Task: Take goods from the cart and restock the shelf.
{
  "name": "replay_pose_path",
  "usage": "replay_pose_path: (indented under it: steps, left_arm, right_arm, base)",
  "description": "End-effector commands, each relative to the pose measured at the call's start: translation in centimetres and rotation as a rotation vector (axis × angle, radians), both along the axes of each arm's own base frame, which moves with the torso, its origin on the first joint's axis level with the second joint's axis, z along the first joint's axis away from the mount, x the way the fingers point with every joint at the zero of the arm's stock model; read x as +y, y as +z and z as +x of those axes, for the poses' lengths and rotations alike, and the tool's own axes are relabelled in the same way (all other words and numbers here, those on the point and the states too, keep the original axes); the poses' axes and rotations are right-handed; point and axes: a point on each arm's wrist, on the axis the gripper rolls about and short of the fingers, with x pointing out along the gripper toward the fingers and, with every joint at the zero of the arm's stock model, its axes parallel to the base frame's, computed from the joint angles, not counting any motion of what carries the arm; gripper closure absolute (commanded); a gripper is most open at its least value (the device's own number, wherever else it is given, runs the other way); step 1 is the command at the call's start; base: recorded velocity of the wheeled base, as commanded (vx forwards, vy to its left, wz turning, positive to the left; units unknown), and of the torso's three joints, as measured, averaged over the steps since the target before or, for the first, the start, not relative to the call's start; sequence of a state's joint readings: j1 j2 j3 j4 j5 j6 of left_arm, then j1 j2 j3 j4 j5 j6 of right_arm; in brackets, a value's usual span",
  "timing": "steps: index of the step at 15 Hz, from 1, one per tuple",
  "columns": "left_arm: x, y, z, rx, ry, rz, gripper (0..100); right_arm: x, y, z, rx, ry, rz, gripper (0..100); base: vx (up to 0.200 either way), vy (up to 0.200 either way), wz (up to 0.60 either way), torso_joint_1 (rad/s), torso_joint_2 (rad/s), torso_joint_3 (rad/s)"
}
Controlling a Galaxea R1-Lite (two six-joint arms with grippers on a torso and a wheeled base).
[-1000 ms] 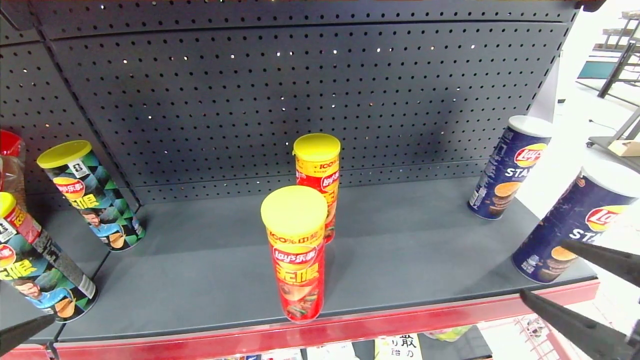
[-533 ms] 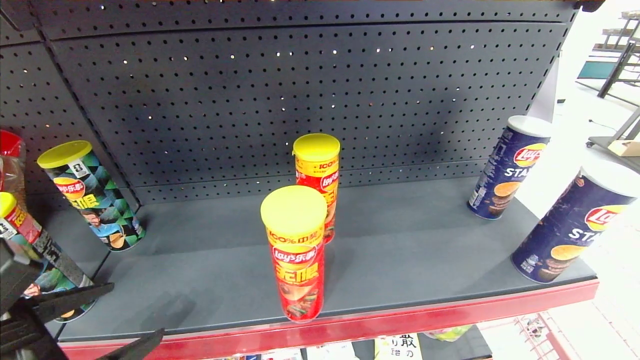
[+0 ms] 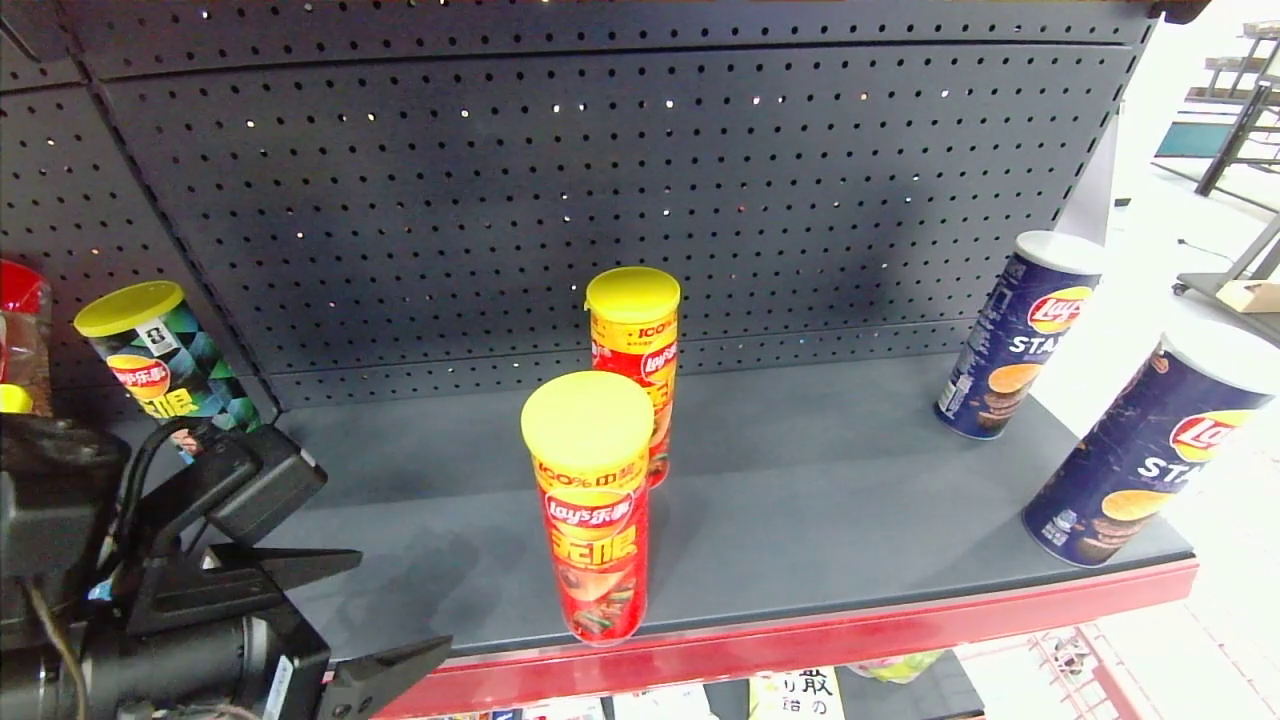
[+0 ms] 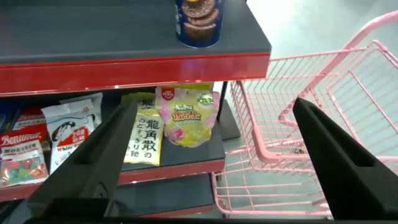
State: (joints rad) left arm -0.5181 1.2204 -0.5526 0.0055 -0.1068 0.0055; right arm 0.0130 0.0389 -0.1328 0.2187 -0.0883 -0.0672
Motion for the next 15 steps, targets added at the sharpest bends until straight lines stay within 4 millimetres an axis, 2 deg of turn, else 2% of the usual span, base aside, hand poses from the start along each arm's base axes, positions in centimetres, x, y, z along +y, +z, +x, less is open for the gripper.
replay_pose_path:
  steps: [1,5,15]
  left_arm:
    - [-0.8,-1.1,1.2,0.053,0.005,0.047,0]
    - [-1.3,-2.0,2.2,0.083,0.031,0.101,0]
    - [-4.0,-2.4,4.7,0.085,0.039,0.172,0]
  right_arm:
    - [0.0,-0.2,-0.1,-0.015,-0.003,0.002,0]
    - [0.0,-0.2,-0.1,-0.013,-0.003,0.0,0]
    - [0.0,-0.2,-0.1,-0.014,-0.004,0.0,0]
  base:
    - [0.0,0.0,0.0,0.0,0.0,0.0]
    - [0.0,0.0,0.0,0.0,0.0,0.0]
    - [0.0,0.0,0.0,0.0,0.0,0.0]
